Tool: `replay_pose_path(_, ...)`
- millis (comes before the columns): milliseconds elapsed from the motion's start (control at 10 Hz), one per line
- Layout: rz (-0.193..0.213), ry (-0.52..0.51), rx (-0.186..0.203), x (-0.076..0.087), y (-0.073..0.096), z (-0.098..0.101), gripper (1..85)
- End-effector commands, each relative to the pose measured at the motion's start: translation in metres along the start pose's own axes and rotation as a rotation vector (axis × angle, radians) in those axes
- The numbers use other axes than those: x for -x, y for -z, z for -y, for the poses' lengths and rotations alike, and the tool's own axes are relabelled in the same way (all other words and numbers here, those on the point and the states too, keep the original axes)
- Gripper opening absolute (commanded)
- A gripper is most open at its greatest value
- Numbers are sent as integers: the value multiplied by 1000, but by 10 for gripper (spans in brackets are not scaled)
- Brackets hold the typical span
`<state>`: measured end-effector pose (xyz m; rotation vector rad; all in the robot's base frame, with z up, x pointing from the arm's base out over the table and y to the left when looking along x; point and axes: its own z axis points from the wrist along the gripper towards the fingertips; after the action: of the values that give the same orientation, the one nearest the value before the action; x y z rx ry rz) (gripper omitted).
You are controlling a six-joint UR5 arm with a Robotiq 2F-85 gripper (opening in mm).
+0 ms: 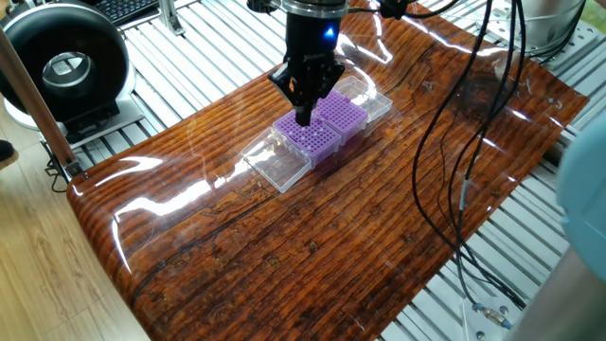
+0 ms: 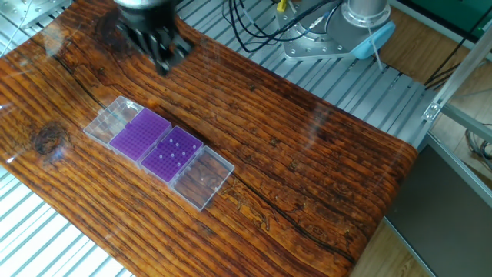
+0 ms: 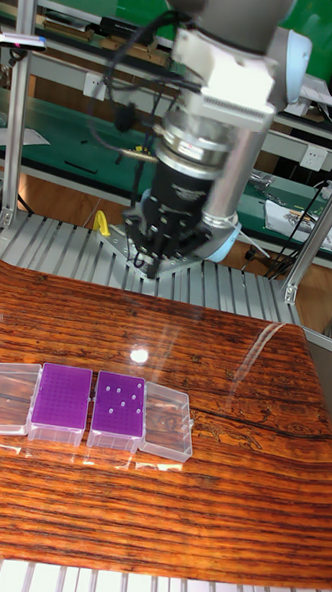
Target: Transfer all small pipette tips from one holder to another
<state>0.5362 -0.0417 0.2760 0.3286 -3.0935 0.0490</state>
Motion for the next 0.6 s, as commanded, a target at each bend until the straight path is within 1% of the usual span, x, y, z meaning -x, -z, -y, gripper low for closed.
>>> replay_pose_path(0,-21,66,11,-10,8,29,287)
replay_pose_path(100,-26,69,13,-9,2,32,287)
replay_pose_path(200,-28,52,3,-1,-3,30,287)
replay_pose_path(300,-14,48,3,10,-5,27,287)
replay_pose_path(400,-2,36,32,19,-4,16,293)
replay_pose_path(500,7,18,46,27,-2,6,303)
